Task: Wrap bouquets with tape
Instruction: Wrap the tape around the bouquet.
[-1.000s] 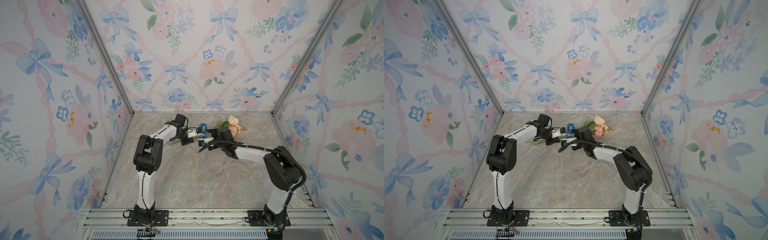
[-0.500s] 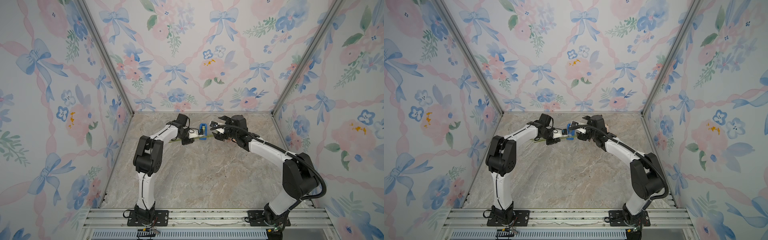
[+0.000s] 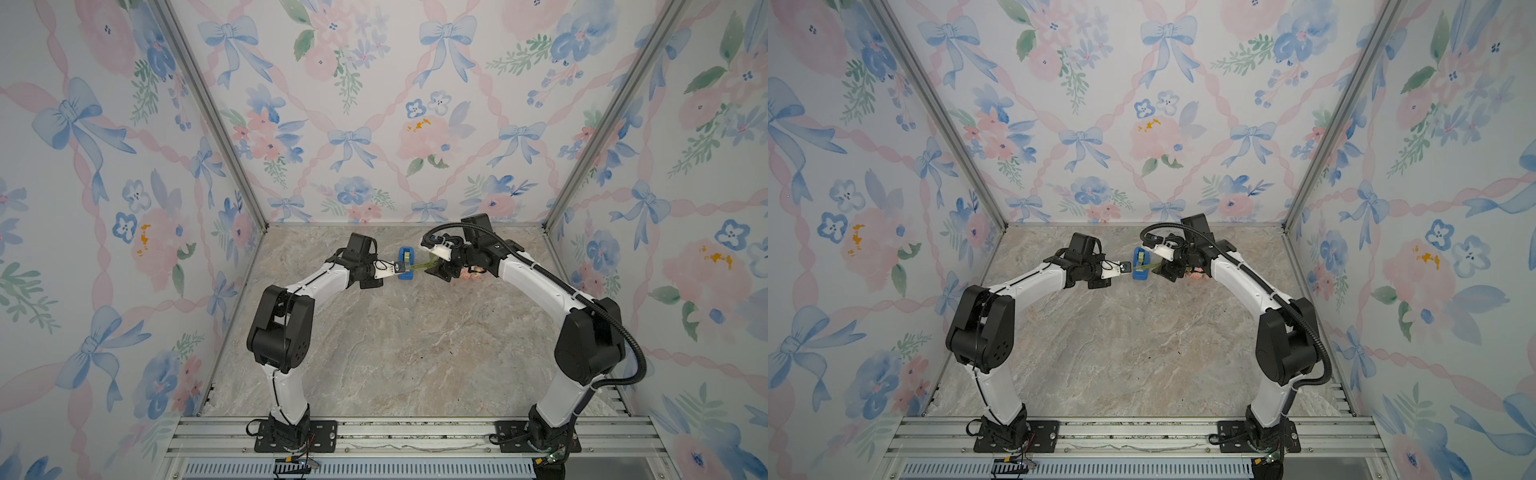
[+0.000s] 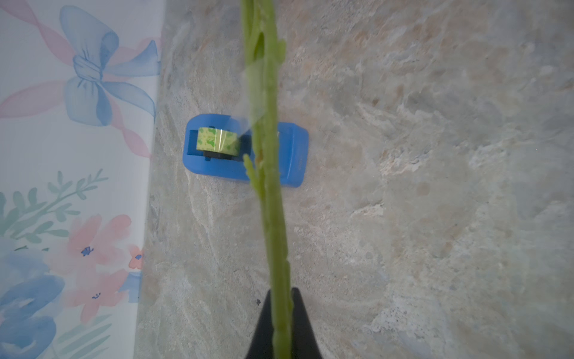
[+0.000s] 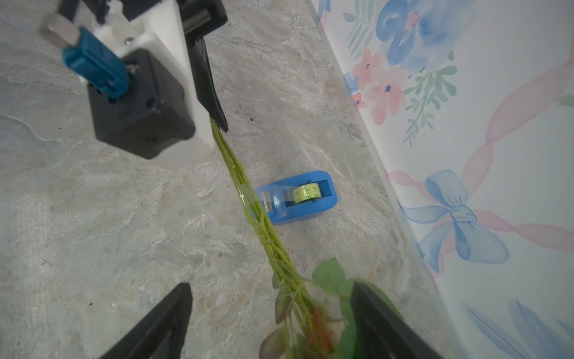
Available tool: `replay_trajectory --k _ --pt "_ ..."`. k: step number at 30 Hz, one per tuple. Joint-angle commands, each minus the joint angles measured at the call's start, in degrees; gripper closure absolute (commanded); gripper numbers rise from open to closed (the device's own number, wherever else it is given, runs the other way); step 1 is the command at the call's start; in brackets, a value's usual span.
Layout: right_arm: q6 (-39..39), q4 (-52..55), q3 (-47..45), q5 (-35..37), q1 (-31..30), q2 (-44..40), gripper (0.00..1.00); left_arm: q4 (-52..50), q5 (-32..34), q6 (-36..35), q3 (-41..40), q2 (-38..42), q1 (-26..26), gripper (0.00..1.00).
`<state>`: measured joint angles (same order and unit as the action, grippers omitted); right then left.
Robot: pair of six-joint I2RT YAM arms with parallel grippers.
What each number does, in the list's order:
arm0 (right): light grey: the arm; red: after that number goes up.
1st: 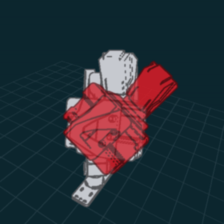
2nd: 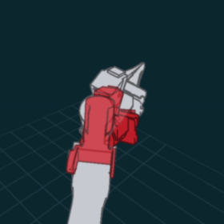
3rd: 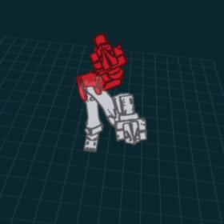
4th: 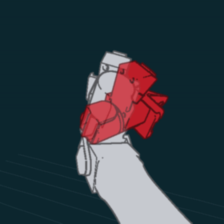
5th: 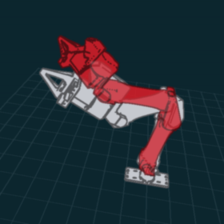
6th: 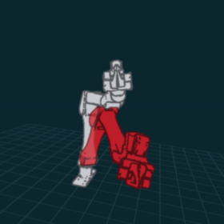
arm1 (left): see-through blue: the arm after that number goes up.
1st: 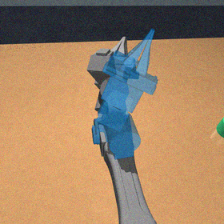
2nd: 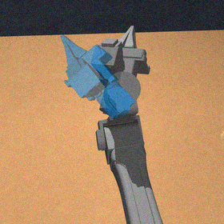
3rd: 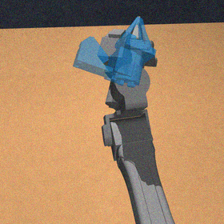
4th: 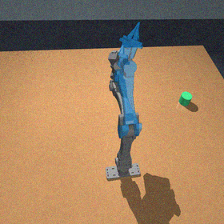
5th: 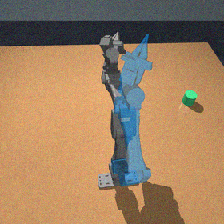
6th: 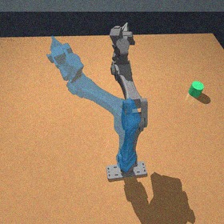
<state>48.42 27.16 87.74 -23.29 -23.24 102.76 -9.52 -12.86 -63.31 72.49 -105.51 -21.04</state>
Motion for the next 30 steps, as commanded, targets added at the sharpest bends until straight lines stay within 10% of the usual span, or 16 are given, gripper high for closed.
replay_trajectory --k 1,8,30 --pt "1.9 9.3 3.3 -3.2 -0.2 2.0 0.19 10.1 -3.9 -3.1 -4.3 4.1 -1.4 1.00" --pt "4.3 17.8 10.5 -3.4 -1.5 7.0 0.29 33.6 -5.6 -4.6 -19.1 10.3 -2.3 1.00" --pt "9.0 42.4 37.2 -1.8 -4.6 25.5 0.42 51.3 0.3 -12.5 -28.6 12.4 -4.7 1.00"
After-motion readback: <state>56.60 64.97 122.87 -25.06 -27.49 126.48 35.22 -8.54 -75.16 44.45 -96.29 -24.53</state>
